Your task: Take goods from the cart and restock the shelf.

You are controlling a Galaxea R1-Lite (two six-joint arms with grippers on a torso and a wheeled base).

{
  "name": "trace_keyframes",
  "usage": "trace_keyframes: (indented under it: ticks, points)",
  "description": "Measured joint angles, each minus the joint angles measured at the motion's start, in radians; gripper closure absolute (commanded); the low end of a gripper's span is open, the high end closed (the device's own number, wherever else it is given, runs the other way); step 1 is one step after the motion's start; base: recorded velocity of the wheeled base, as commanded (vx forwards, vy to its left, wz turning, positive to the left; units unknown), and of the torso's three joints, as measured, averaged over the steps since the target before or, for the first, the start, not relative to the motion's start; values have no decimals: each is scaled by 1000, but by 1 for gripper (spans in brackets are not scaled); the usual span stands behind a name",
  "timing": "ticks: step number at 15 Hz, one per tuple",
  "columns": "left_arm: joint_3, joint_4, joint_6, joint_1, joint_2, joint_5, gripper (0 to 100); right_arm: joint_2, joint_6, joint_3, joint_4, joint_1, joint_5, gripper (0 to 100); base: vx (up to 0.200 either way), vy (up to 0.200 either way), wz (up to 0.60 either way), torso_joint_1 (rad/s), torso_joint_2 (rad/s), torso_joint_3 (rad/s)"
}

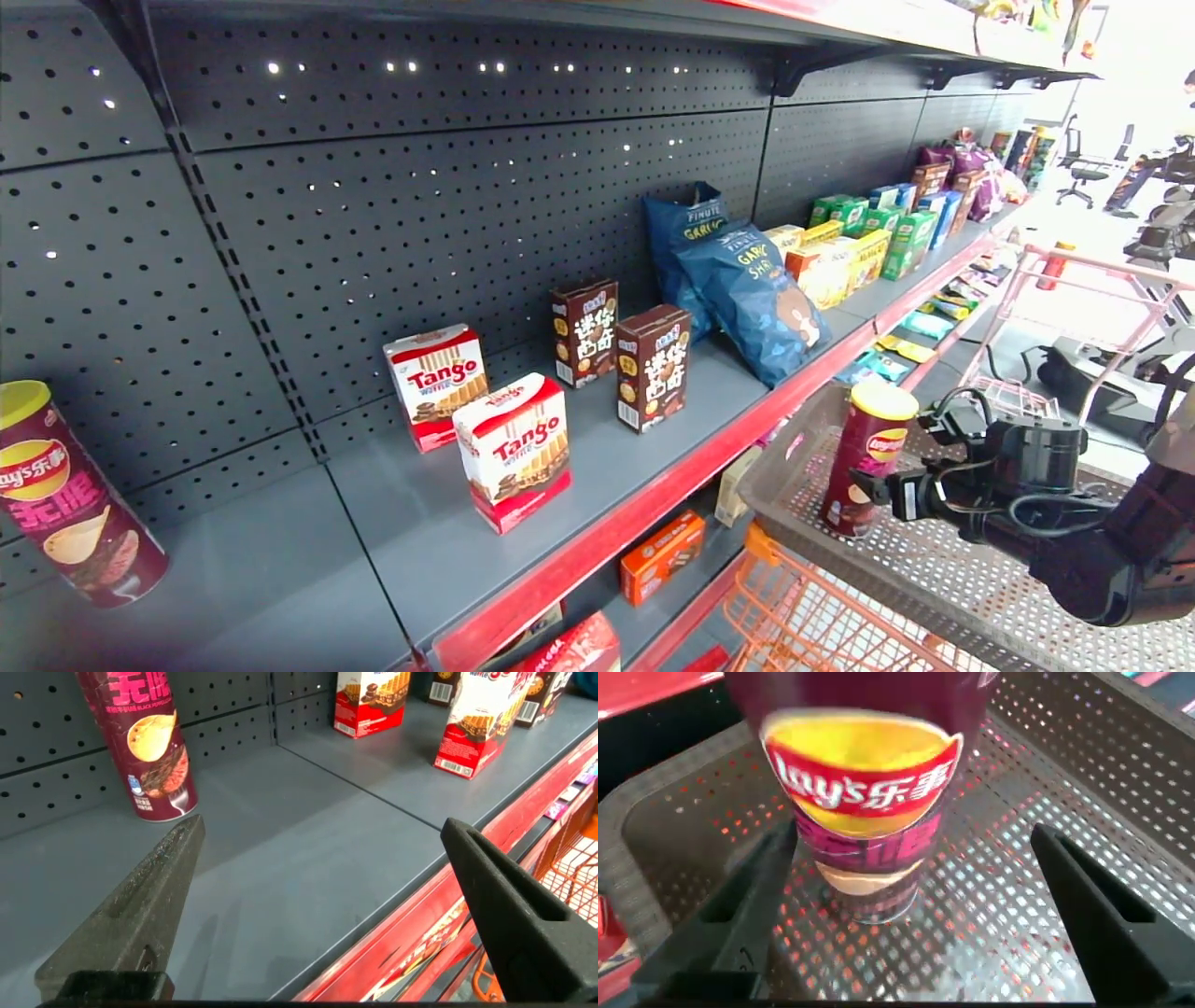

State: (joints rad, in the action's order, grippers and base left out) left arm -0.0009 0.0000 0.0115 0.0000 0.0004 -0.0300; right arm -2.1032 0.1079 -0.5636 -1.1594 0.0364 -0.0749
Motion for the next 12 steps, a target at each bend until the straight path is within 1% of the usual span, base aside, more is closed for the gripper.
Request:
trace_keyframes:
  ticks: [3,7,12]
  points:
    - [0,0,0,0,0,0,0,-58,1,-24,-57,-4,-23,0,0,0,0,0,0,0]
    - [0,0,0,0,0,0,0,-124,2,-51,-105,-2,-25,0,0,0,0,0,0,0]
    - [0,0,0,0,0,0,0,-177,-6,-116,-114,-7,-76,0,0,0,0,0,0,0]
